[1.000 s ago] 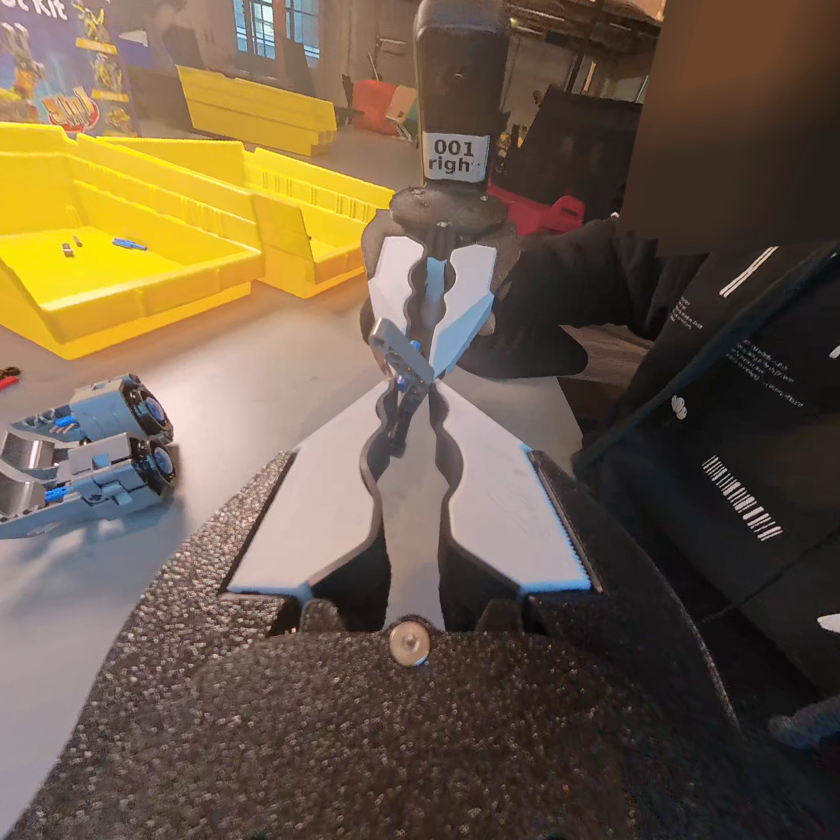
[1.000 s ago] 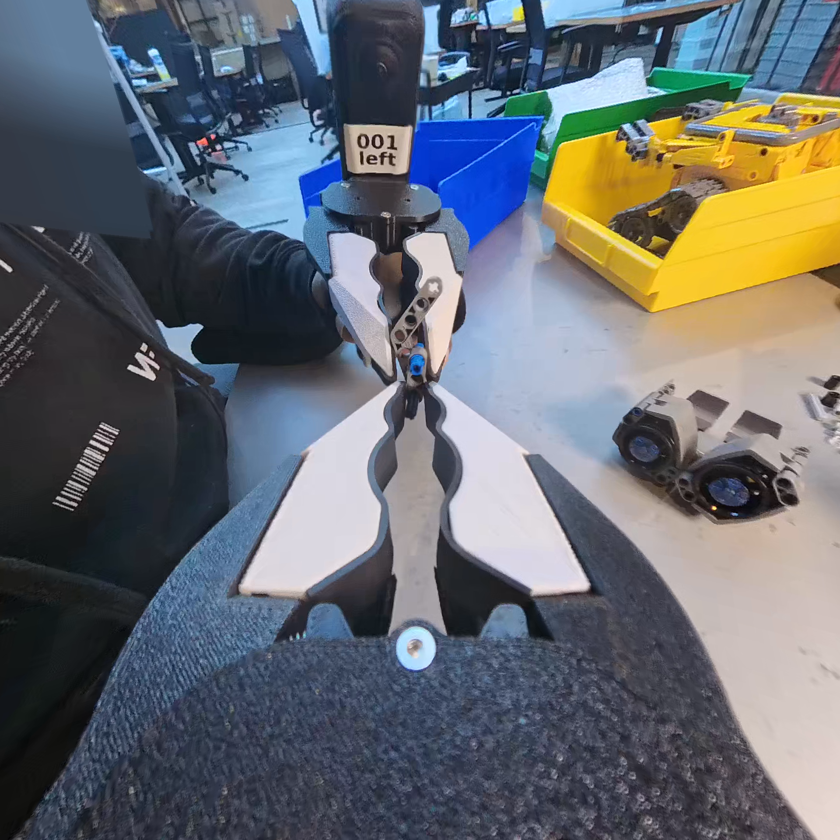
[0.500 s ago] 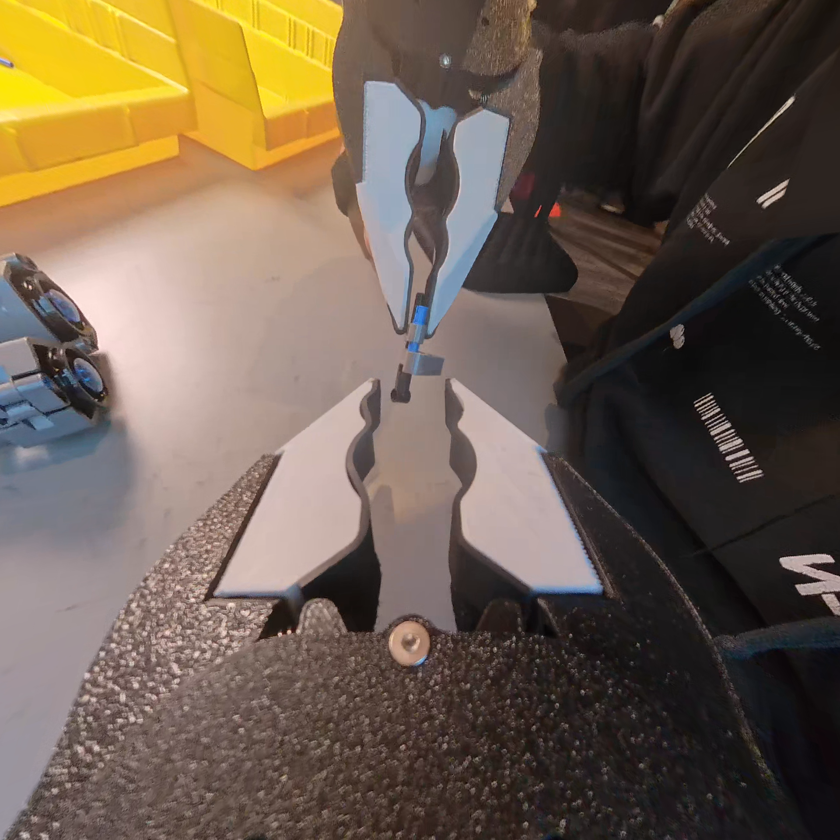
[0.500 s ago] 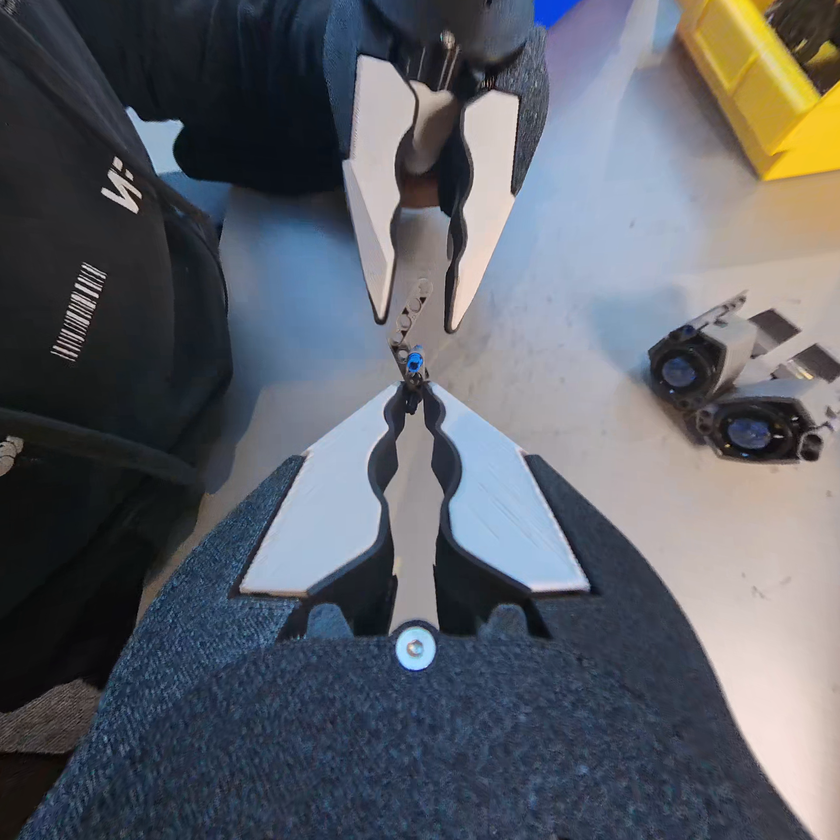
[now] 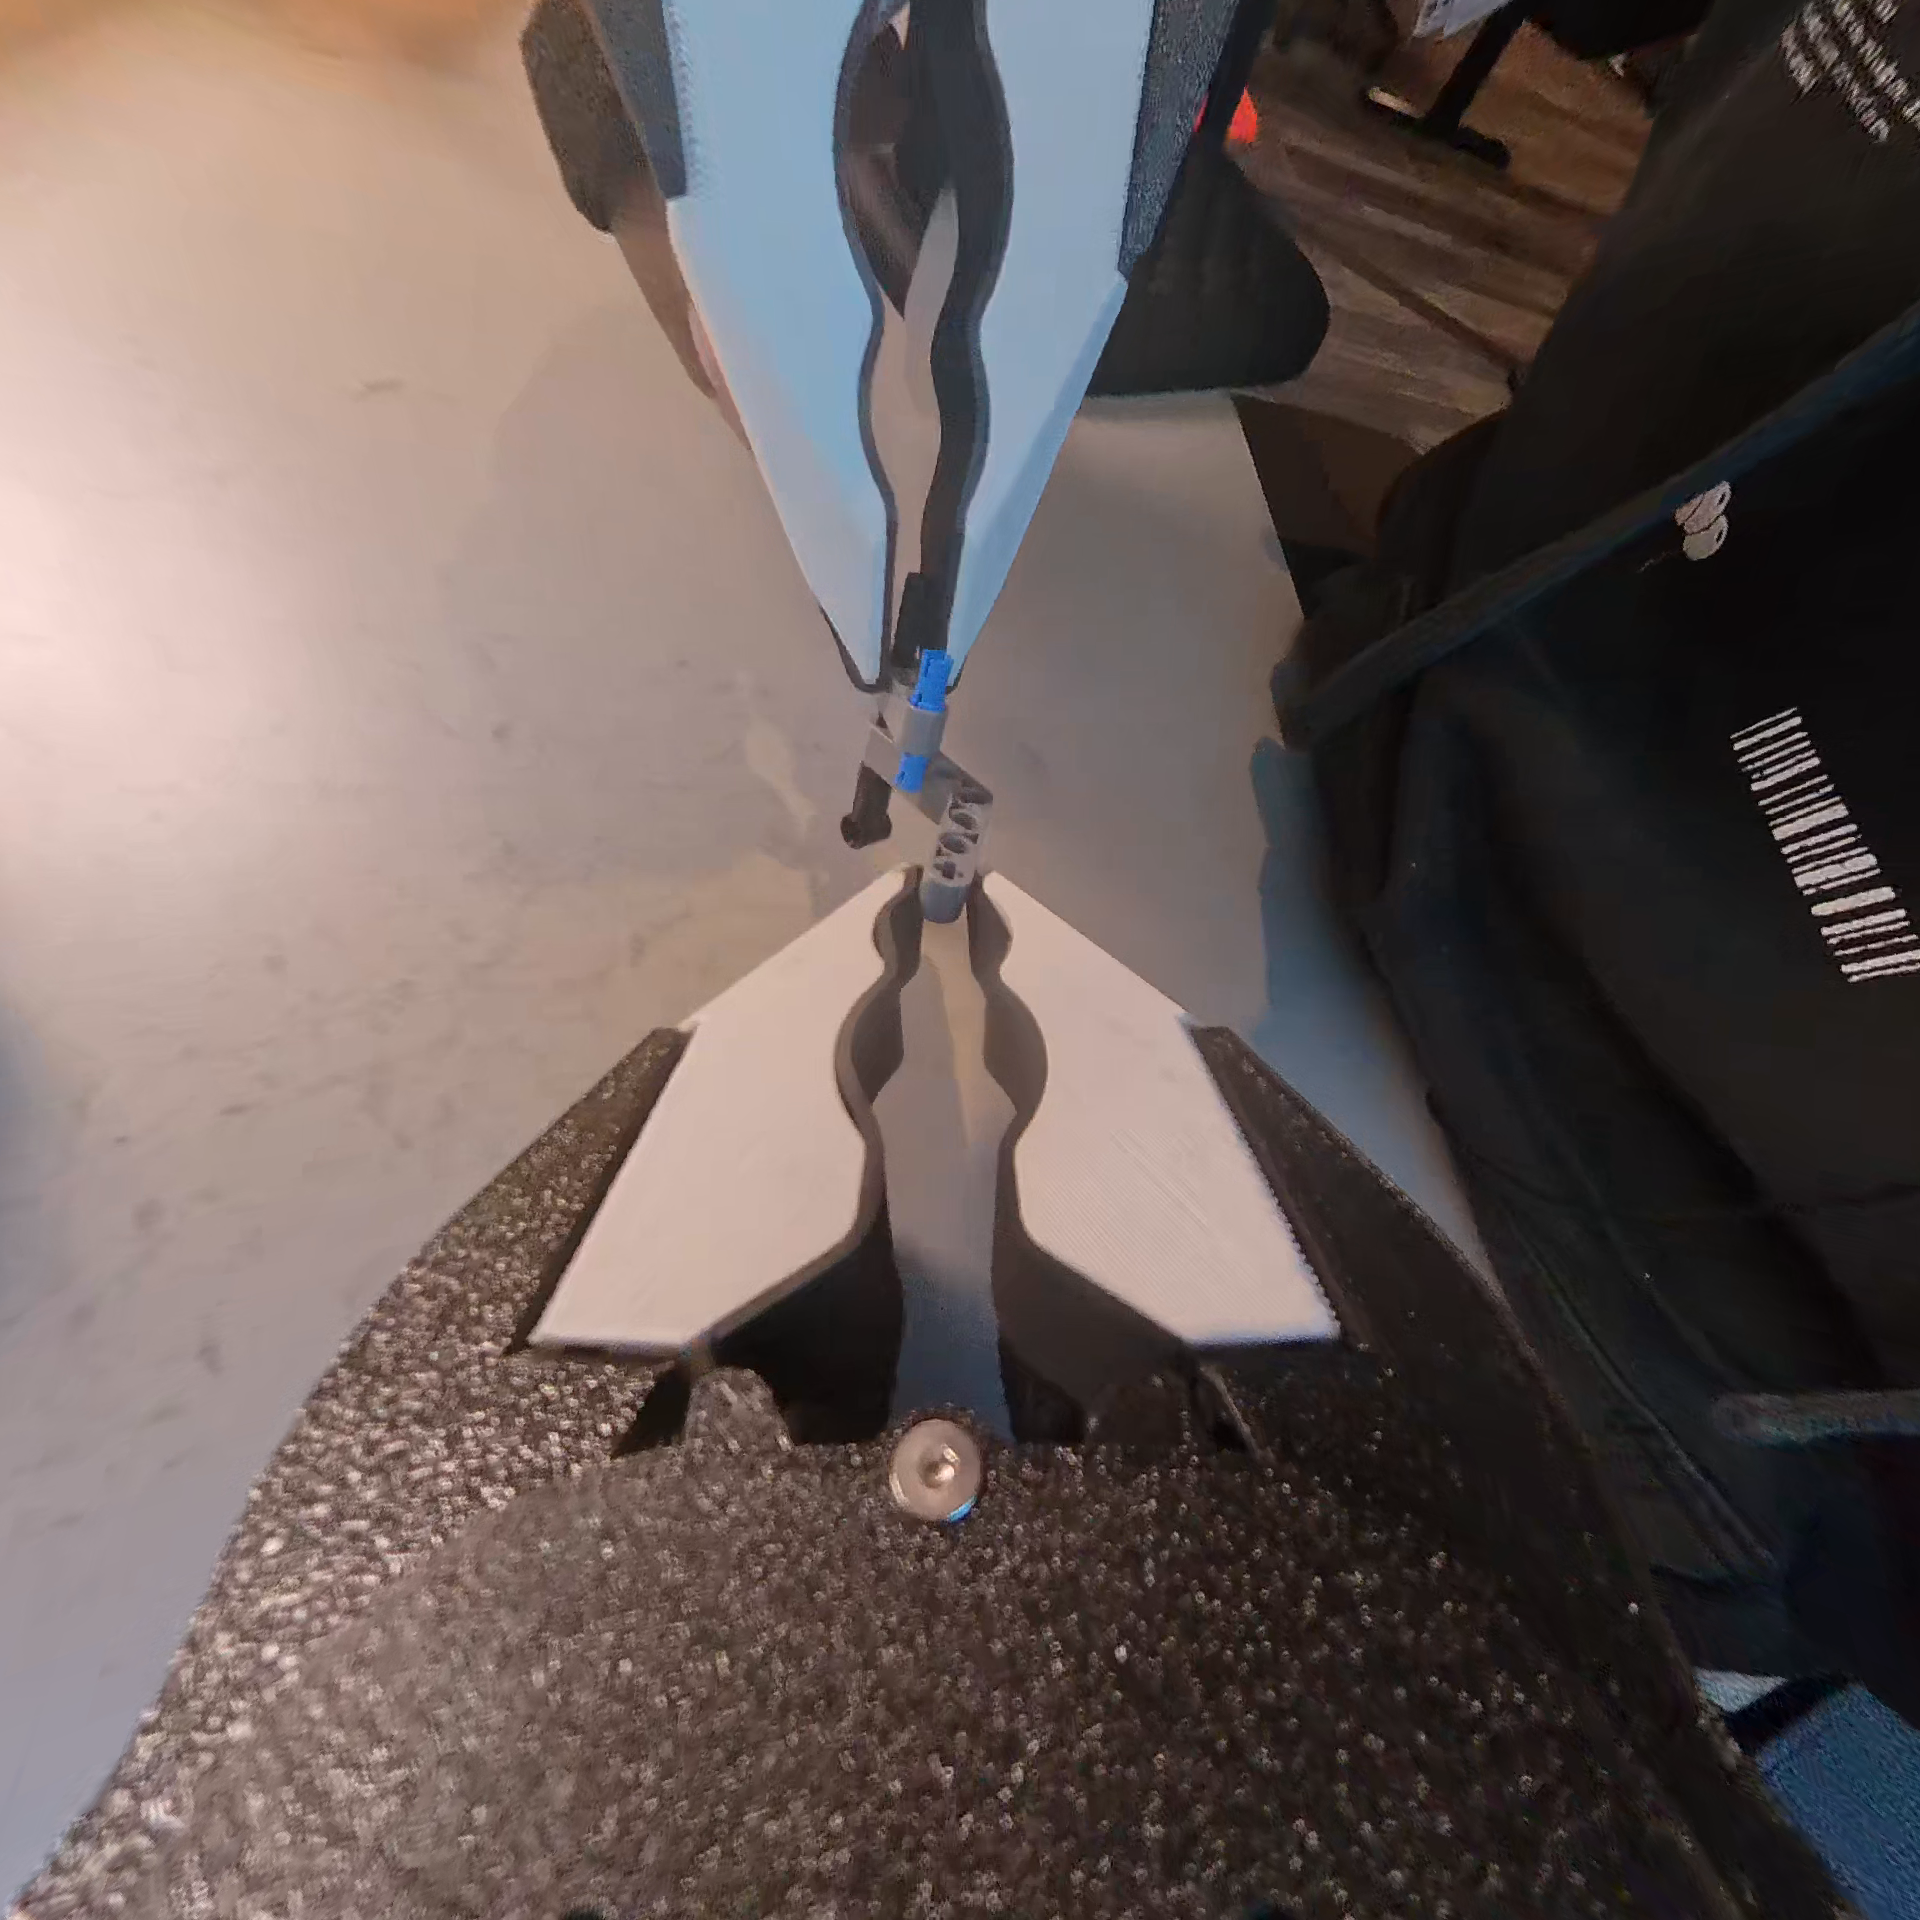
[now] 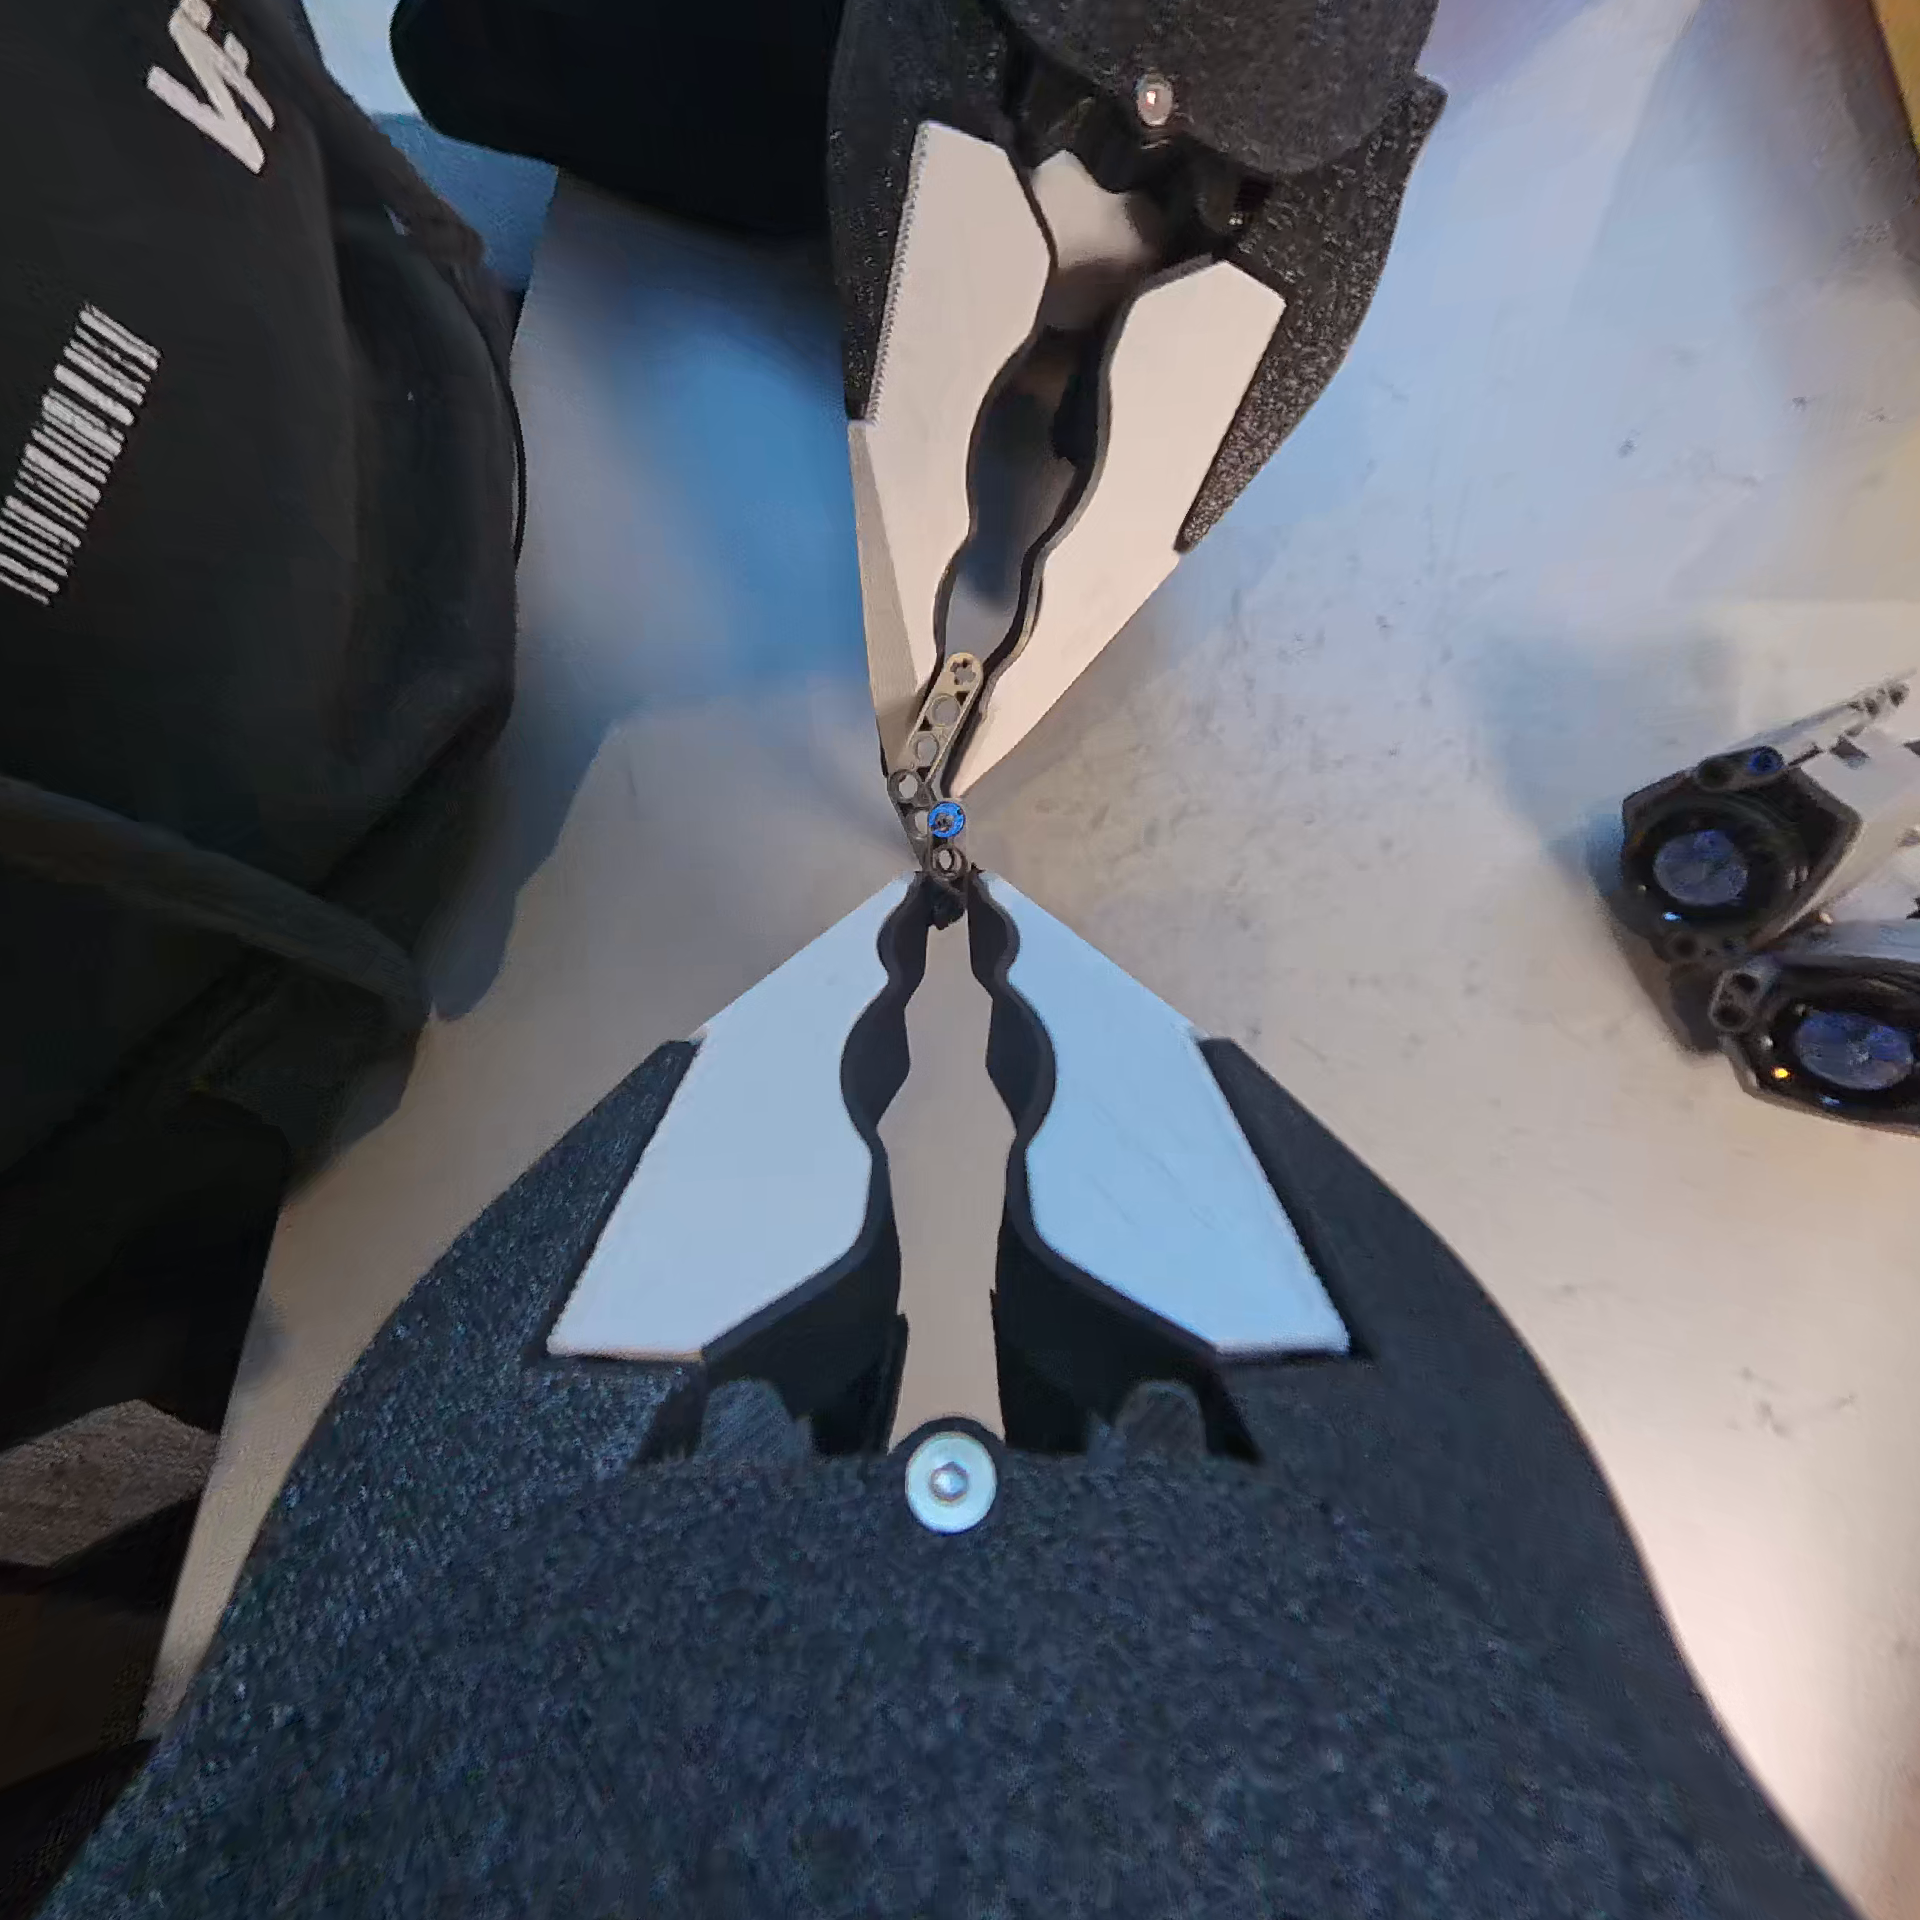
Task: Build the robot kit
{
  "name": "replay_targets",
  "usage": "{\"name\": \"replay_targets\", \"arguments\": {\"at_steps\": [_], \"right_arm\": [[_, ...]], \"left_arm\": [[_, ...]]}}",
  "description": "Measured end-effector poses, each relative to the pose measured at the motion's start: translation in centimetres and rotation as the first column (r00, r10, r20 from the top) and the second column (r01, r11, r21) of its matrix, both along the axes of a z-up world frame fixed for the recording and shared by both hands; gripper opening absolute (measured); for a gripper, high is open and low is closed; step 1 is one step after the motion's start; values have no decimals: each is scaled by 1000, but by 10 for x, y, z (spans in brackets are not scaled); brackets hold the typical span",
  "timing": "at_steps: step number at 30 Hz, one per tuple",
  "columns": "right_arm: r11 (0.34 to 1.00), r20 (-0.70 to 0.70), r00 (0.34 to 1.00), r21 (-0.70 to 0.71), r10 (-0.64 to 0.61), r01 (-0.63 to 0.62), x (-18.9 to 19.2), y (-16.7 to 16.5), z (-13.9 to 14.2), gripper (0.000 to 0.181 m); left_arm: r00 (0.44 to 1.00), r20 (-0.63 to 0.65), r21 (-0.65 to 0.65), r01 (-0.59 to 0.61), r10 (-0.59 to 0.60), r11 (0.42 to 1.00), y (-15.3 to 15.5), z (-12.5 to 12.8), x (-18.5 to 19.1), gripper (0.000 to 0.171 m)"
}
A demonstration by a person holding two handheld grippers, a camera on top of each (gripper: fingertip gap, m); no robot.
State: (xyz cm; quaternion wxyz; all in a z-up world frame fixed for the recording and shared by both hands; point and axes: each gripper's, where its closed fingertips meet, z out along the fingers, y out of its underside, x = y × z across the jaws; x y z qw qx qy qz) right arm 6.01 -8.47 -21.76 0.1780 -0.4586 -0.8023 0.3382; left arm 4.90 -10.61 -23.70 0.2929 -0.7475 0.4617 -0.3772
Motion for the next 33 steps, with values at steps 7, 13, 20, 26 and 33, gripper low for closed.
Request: {"name": "replay_targets", "arguments": {"at_steps": [7,13,20,26,33], "right_arm": [[999,30,998,-6,-53,53,-3,0,-8,5],[999,29,998,-15,-49,49,-2,-5,-7,5],[996,-101,991,40,88,-85,0,-14,4,5],[969,-127,962,90,241,-231,6,-26,7,6],[934,16,957,211,290,-287,3,-27,-9,6]], "left_arm": [[1000,15,-17,-14,15,1000,-6,4,-1,26],[1000,-1,22,16,-16,1000,-7,5,4,8],[992,97,-55,88,-82,995,-15,14,5,8],[978,97,-86,192,-183,978,-28,10,5,8],[976,83,-107,208,-199,972,-26,7,5,8]]}}
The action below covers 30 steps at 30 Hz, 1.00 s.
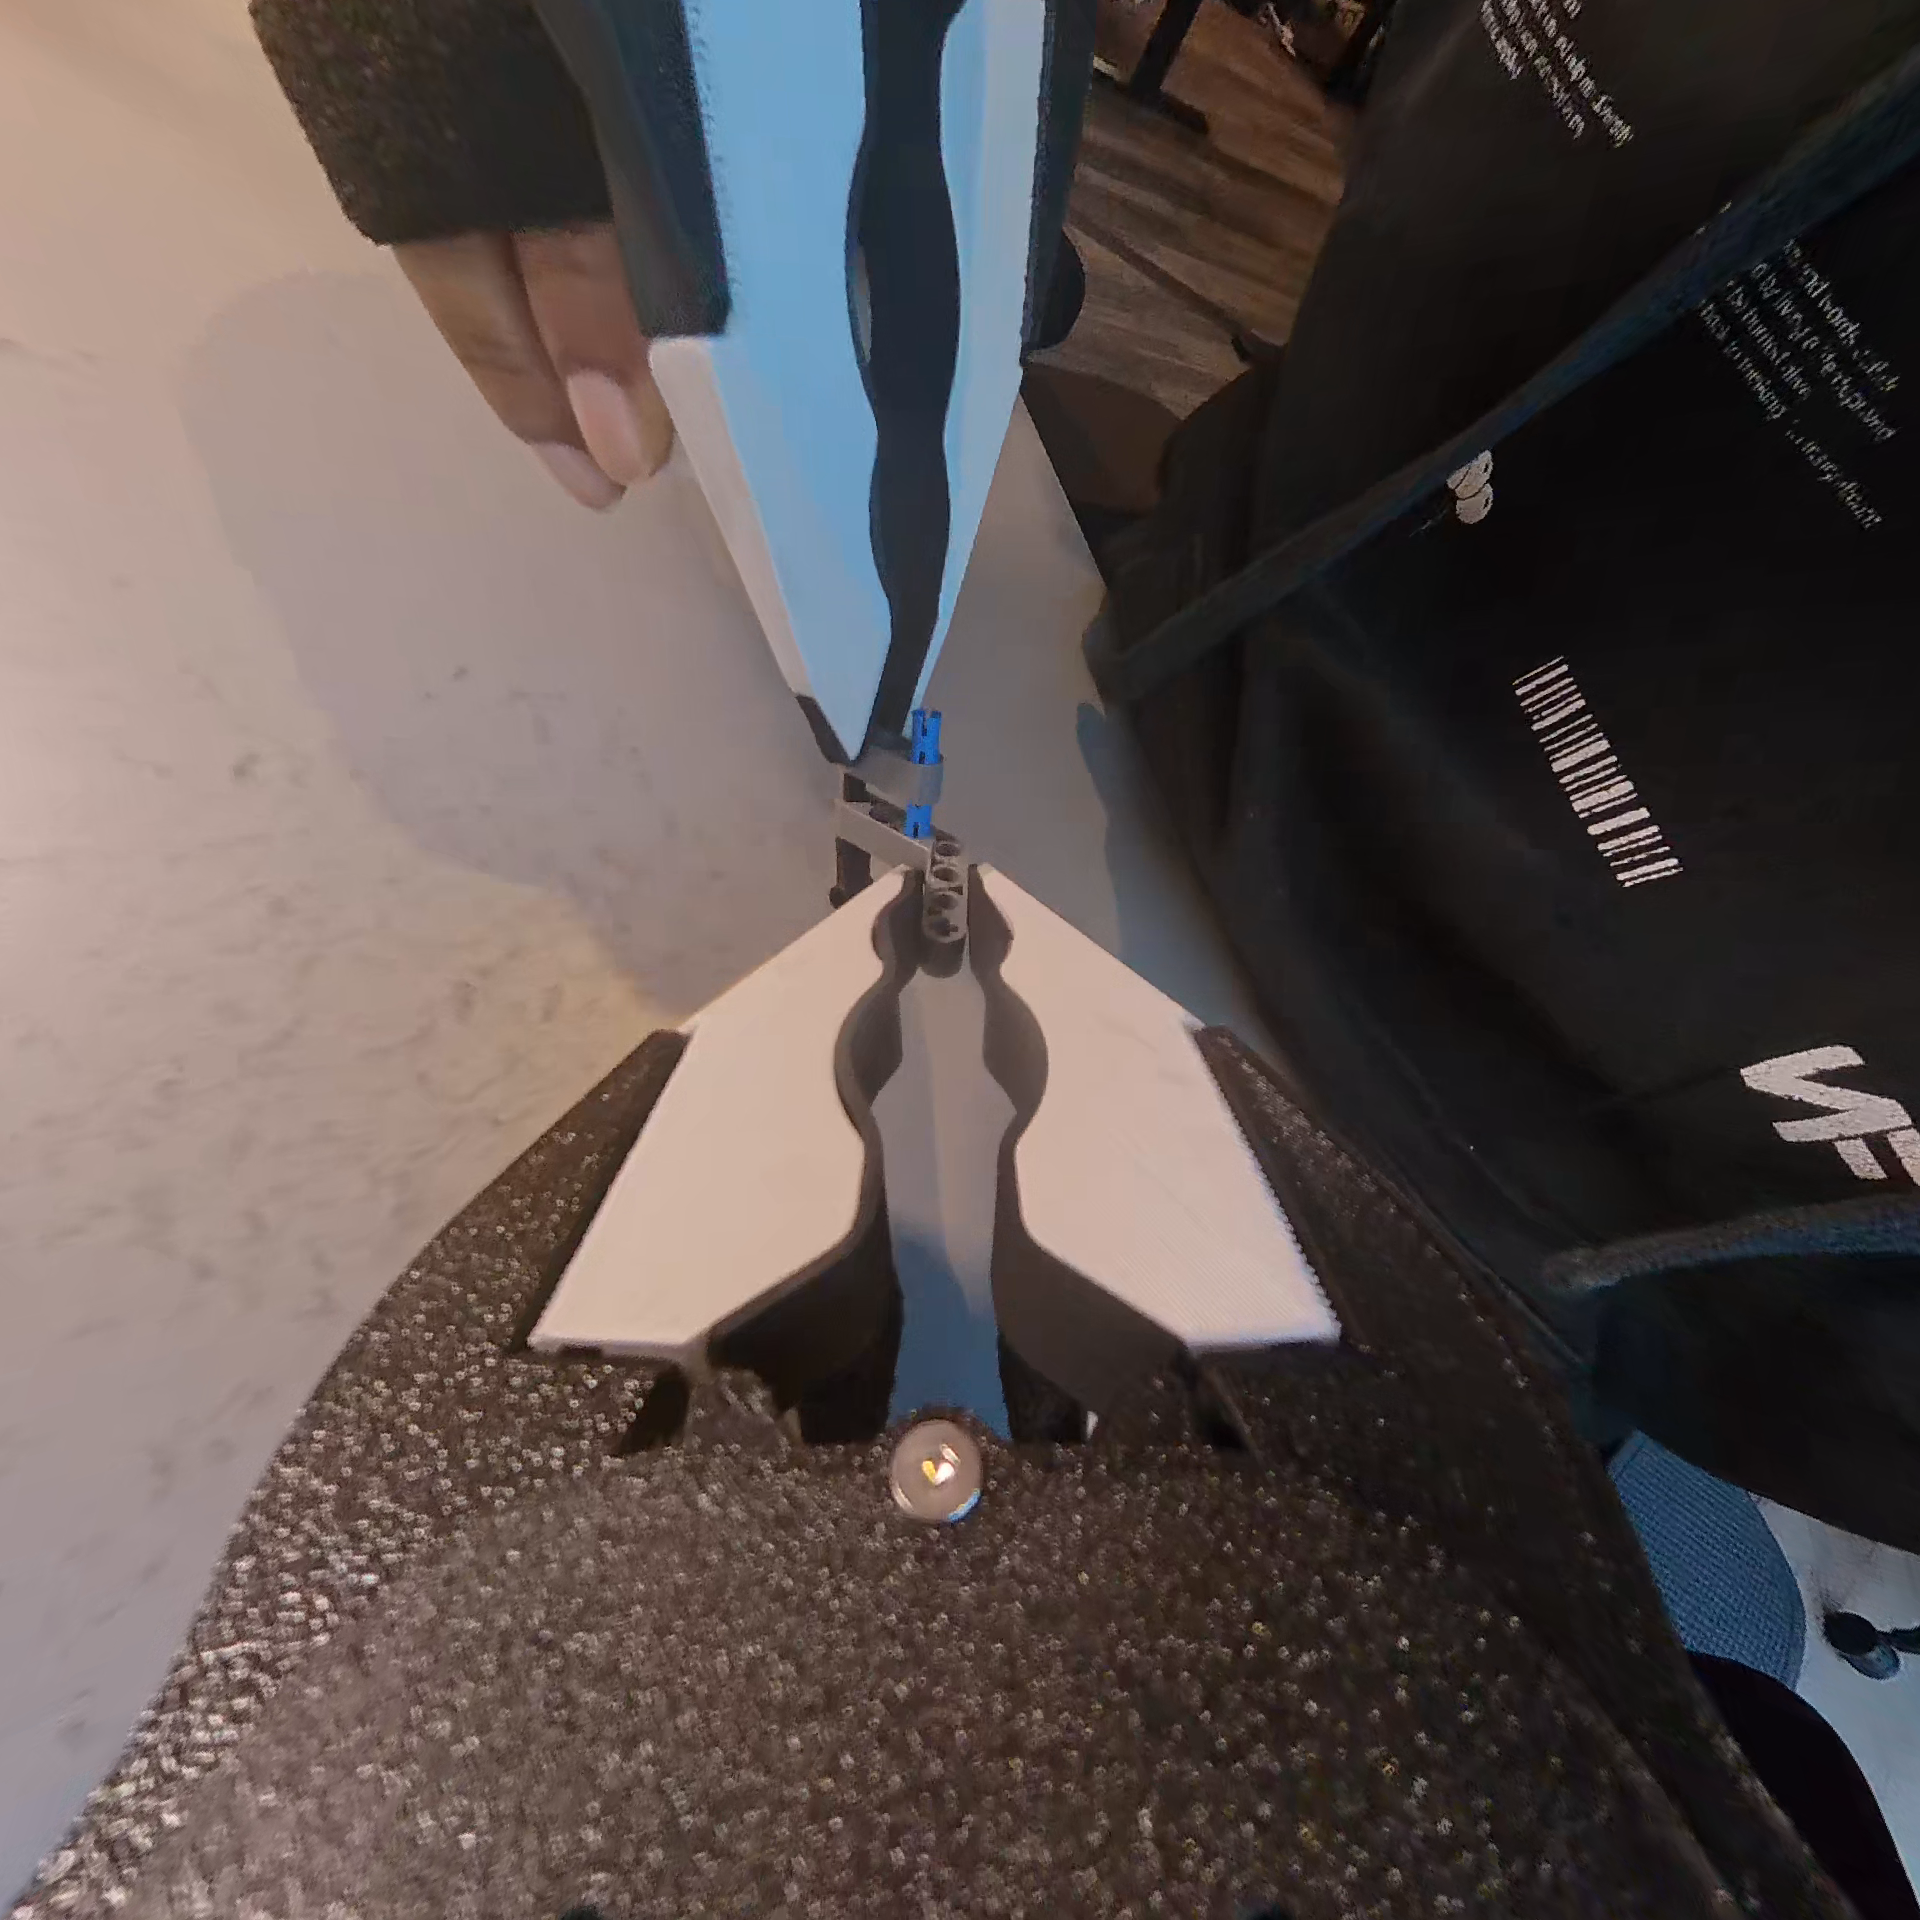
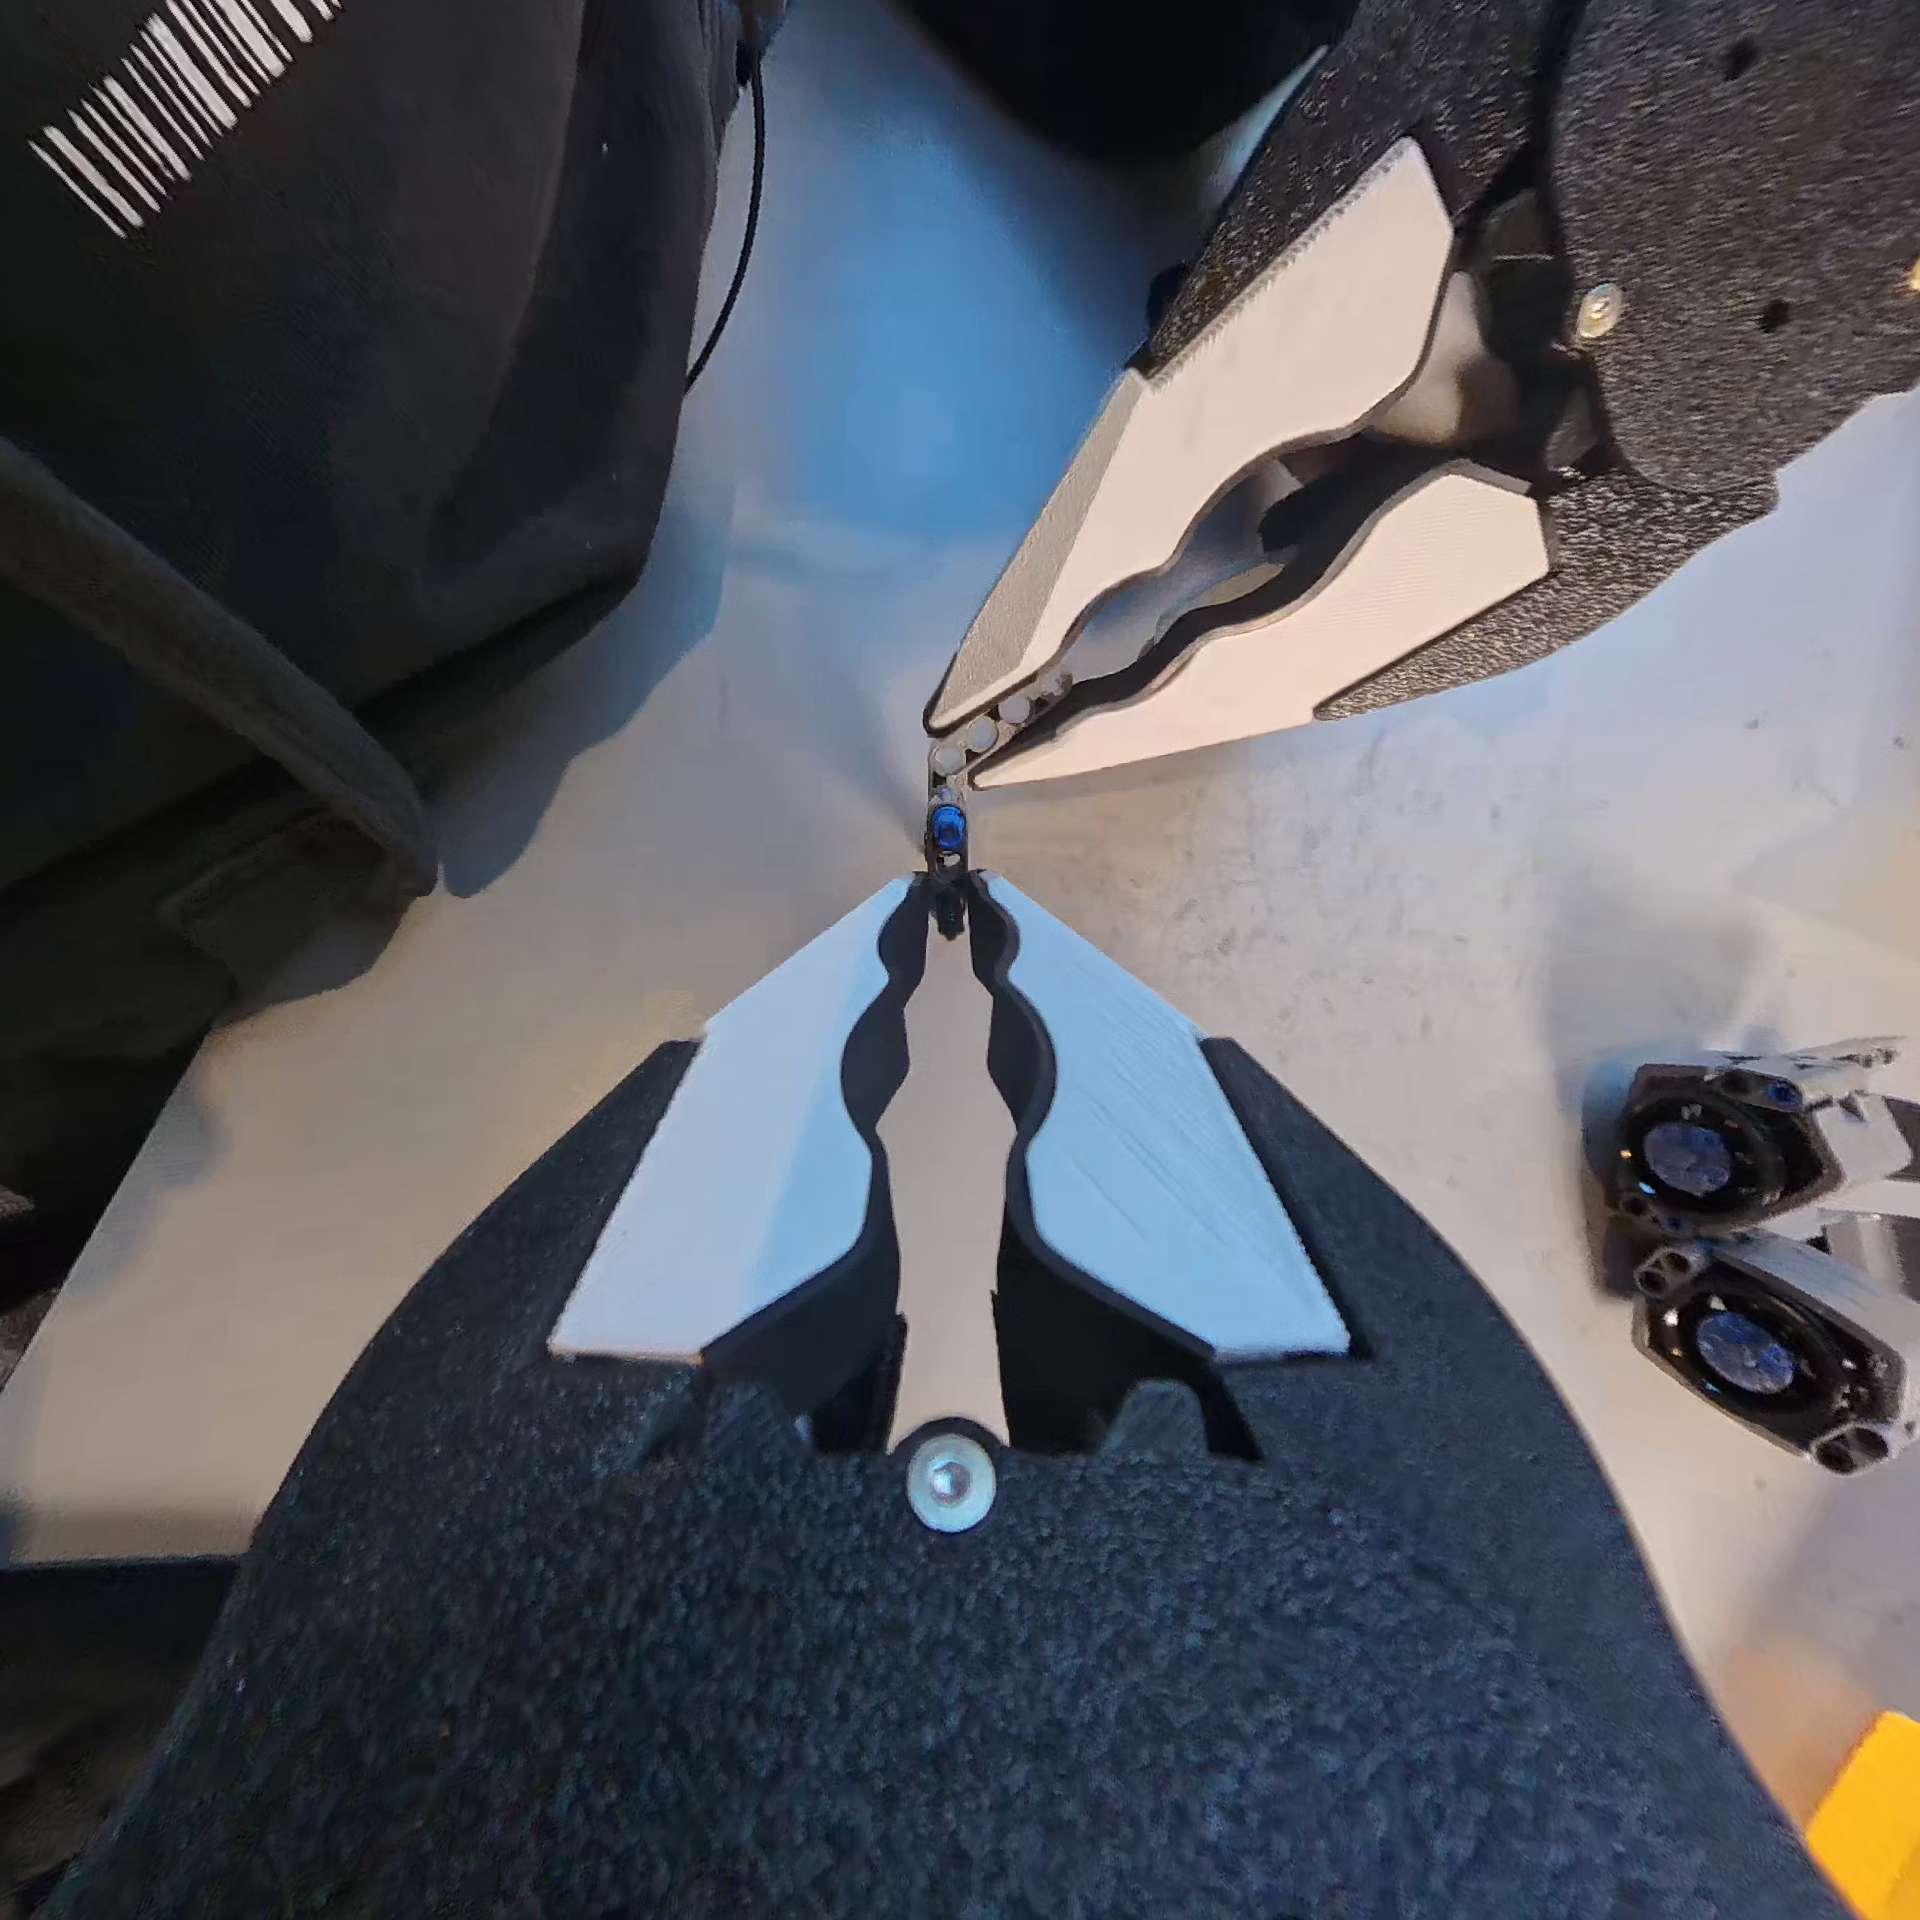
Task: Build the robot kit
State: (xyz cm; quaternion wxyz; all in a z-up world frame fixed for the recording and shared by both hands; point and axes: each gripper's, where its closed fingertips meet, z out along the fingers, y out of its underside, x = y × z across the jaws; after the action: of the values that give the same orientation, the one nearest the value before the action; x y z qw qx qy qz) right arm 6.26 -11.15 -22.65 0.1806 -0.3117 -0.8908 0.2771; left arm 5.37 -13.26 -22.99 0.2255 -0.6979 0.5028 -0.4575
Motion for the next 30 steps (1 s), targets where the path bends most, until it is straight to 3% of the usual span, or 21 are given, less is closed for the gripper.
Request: {"name": "replay_targets", "arguments": {"at_steps": [7,13,21,30], "right_arm": [[1000,-4,1000,2,-29,29,-9,-6,-1,14],[997,-9,998,-37,-65,65,-12,-7,-1,6],[991,134,990,131,-38,20,-13,-7,-4,5],[982,328,944,189,-33,-31,-18,-10,-6,5]], "left_arm": [[1000,-3,5,-13,13,1000,2,0,-2,8],[1000,-6,8,-11,11,1000,1,-1,-2,8],[1000,-17,4,13,-13,1000,0,-3,-5,8],[993,-45,-34,105,-107,994,-2,-8,-13,8]]}}
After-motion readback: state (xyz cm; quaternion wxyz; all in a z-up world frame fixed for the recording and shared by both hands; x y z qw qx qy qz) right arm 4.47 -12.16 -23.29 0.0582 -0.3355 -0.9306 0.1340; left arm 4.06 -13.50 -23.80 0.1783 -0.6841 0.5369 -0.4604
